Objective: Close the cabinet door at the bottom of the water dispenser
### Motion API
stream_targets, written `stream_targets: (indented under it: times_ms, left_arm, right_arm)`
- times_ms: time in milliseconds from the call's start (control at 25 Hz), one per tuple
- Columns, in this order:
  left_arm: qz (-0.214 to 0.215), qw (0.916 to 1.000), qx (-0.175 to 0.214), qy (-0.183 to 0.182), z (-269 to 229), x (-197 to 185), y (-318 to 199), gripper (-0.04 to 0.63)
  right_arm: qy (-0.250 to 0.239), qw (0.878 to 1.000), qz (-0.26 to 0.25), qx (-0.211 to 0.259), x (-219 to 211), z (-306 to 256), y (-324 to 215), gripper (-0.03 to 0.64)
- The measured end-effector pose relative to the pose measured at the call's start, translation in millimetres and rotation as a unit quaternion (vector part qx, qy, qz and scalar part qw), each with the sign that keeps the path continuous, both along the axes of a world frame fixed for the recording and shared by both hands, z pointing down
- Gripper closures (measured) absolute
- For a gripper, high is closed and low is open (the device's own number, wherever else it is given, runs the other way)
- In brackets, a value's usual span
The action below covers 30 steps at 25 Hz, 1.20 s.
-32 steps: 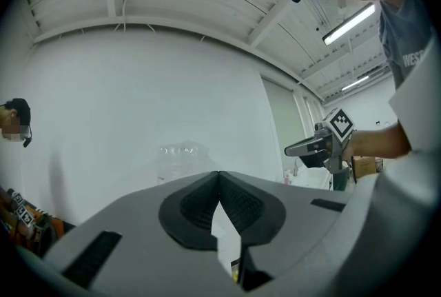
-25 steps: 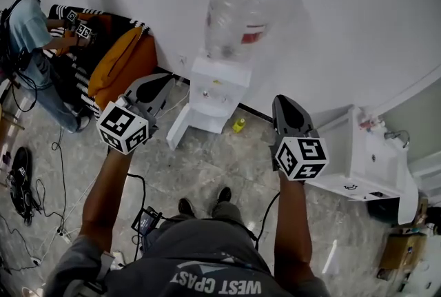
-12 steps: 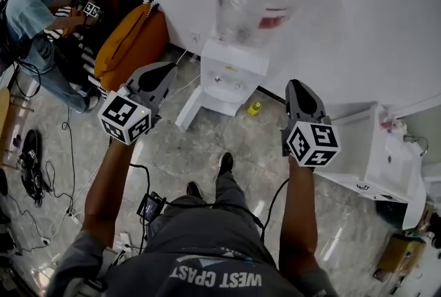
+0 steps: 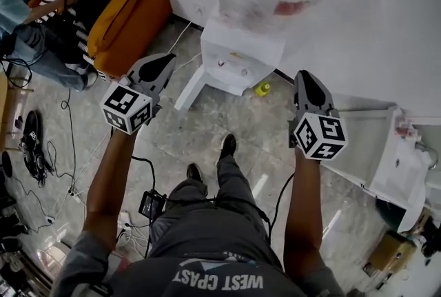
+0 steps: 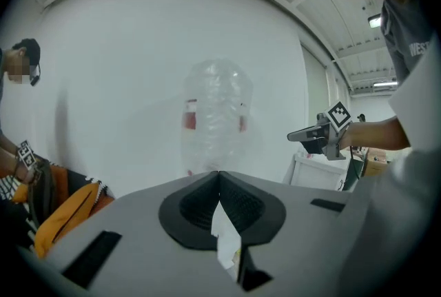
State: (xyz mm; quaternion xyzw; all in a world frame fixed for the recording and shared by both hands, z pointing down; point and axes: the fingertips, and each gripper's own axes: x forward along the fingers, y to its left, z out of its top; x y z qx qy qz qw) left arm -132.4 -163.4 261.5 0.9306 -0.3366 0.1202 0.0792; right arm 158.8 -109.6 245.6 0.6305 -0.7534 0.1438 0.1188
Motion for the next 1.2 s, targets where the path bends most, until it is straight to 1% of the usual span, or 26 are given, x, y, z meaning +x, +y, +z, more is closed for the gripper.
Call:
stream_targets:
  times_ms: [280, 680, 840, 960, 1200]
  left_arm:
    - [-0.016, 0.9981, -0.057, -0.016, 79, 1, -19, 0.578]
    - [-0.021, 0.9948, -0.092, -0.038, 168, 5, -34, 0.578]
    - [-0.031, 0.9919, -0.112, -0.051, 207, -2, -38, 0.578]
    - [-0.037, 0.9906, -0.118, -0.058, 234, -3, -47, 0.578]
    - [-0.046, 0.9861, -0.144, -0.069, 289, -8, -51, 0.577]
  right_arm:
    - [-0.009, 0.999, 0.016, -0.049, 25, 72, -15, 0.584]
    - [-0.014, 0.994, 0.034, -0.100, 47, 167, -21, 0.584]
    - [-0.019, 0.992, 0.037, -0.116, 48, 201, -21, 0.584]
    - [-0.022, 0.991, 0.041, -0.125, 49, 227, -22, 0.584]
    - [-0.028, 0.987, 0.041, -0.150, 47, 277, -17, 0.584]
